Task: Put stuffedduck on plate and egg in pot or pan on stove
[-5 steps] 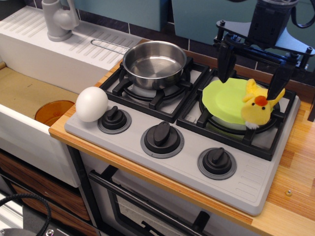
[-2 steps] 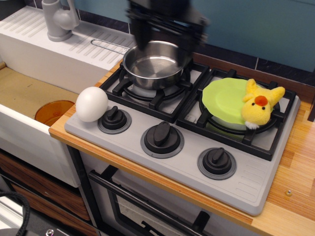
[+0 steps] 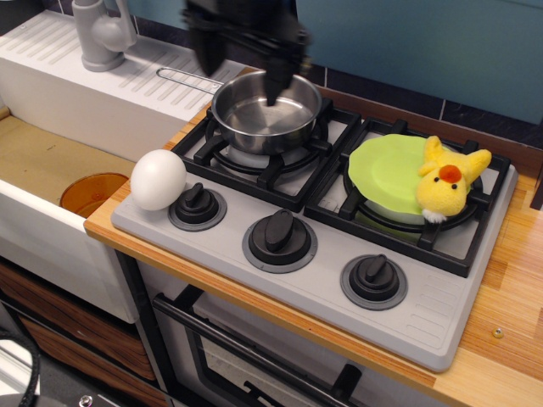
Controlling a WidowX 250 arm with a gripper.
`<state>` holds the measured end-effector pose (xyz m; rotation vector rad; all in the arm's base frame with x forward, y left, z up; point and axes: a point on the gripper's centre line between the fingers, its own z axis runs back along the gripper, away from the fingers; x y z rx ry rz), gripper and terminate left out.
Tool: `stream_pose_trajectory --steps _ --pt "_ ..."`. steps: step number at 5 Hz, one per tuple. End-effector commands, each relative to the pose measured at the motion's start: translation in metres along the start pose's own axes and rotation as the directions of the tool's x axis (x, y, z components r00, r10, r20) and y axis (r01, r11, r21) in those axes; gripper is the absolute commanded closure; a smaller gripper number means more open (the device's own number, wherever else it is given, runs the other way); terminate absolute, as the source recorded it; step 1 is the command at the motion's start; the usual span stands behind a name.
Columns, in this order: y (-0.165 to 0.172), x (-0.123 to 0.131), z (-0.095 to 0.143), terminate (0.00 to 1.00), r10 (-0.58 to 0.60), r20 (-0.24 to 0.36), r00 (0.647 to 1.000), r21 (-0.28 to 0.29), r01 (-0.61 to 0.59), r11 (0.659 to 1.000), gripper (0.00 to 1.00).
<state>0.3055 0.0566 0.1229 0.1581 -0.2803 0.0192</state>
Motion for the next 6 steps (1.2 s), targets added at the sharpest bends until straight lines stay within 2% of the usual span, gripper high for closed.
stream_pose_trajectory --steps 1,2,6 --pt "0.023 -0.011 0.006 0.00 0.102 0.071 0.992 0.019 -0.104 0.994 0.00" --pt "0.029 -0.023 0.002 0.00 0.129 0.083 0.988 0.048 -0.133 0.990 0.00" --pt "0.057 -0.041 -0.021 0.00 0.119 0.181 0.976 0.029 -0.127 0.992 0.00"
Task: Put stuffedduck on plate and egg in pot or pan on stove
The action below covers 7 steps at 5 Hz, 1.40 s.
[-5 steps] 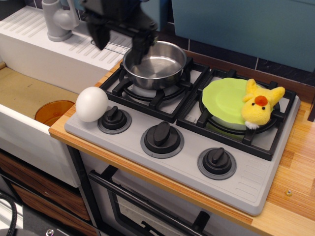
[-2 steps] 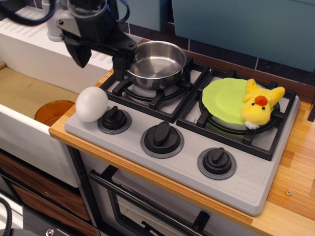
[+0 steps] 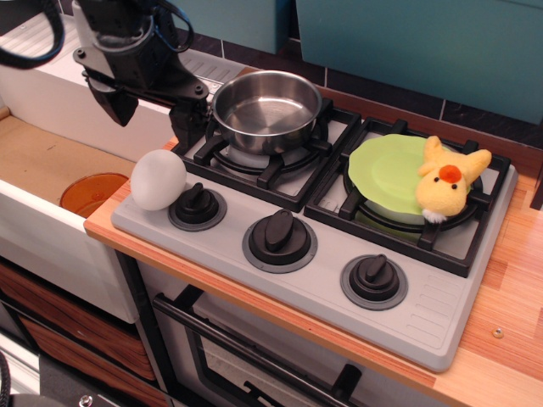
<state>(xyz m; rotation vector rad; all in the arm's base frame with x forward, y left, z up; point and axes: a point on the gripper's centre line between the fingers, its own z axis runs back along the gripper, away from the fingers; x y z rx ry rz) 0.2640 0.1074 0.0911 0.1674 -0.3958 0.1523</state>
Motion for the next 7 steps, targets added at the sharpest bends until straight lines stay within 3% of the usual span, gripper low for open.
stream_pose_trajectory --steps 1,3,4,7 --pt "0.013 0.010 -0.004 0.00 -0.018 0.108 0.994 0.001 0.018 1.000 0.00" --pt "0.013 0.003 -0.019 0.00 -0.009 0.127 0.992 0.005 0.008 1.000 0.00" --pt "0.010 -0.002 -0.027 0.00 -0.021 0.112 0.993 0.038 0.017 0.999 0.00" --pt "-0.002 -0.016 -0.039 0.00 0.004 0.106 0.994 0.013 -0.006 1.000 0.00"
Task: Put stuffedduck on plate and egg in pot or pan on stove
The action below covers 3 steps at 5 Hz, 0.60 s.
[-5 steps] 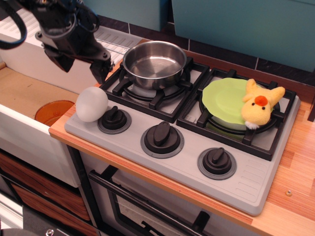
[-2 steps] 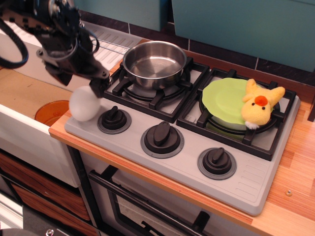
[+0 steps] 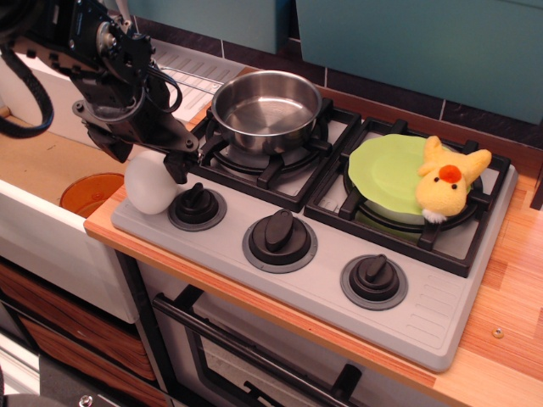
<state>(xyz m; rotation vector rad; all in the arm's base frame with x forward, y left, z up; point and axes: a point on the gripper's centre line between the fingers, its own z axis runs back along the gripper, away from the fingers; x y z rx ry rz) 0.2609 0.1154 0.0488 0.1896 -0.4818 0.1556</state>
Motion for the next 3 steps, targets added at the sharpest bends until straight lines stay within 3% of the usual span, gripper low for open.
stream_pose_trajectory --steps 1,3 --pt "-0.0080 0.0004 0.0007 0.00 0.006 0.016 1.000 -0.005 -0.005 1.000 0.00" --pt "-0.0170 -0.0047 -0.0044 0.00 0.017 0.013 1.000 -0.019 -0.017 1.000 0.00"
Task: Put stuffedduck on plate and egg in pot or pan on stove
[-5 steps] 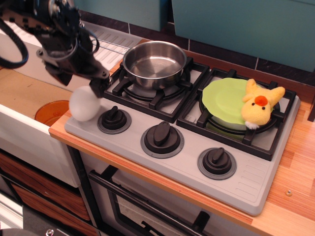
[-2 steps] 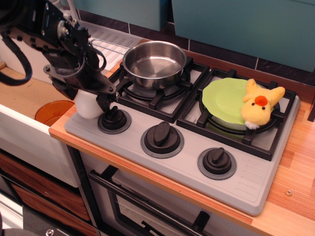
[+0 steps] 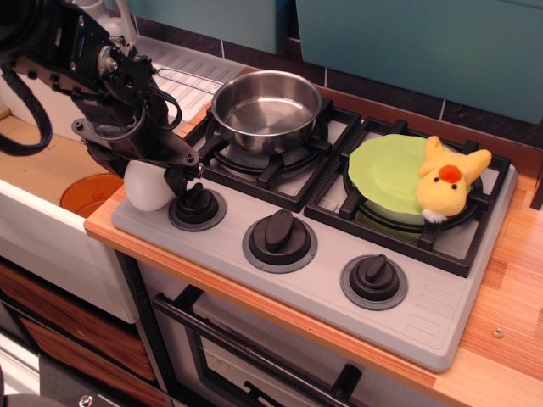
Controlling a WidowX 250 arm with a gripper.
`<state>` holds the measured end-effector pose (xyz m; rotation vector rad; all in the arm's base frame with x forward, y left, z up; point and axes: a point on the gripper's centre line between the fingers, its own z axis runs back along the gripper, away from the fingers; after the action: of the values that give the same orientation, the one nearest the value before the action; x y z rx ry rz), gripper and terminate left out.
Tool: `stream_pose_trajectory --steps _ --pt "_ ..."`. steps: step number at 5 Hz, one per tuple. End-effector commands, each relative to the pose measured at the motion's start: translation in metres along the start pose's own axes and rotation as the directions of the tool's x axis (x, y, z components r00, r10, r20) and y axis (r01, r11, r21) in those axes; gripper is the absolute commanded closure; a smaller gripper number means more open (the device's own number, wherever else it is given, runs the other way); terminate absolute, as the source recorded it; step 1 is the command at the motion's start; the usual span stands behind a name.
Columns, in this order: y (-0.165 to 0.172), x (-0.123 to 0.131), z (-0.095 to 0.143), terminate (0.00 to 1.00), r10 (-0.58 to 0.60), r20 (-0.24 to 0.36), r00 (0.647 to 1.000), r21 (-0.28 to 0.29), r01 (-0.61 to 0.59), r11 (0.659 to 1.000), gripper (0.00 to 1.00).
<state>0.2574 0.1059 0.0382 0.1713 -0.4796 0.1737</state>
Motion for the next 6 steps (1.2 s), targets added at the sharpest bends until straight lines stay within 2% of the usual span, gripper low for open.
stream_pose_trajectory --steps 1,2,4,6 --pt "-0.013 0.003 -0.003 0.00 0.023 0.006 1.000 -0.006 -0.023 1.000 0.00" --pt "-0.016 0.003 -0.004 0.00 0.039 0.000 0.999 -0.013 -0.039 0.999 1.00" --pt "-0.022 0.004 0.007 0.00 0.053 -0.024 0.998 -0.010 -0.054 0.999 1.00" --pt "-0.022 0.038 0.077 0.00 0.044 -0.115 0.992 0.049 -0.038 0.998 1.00"
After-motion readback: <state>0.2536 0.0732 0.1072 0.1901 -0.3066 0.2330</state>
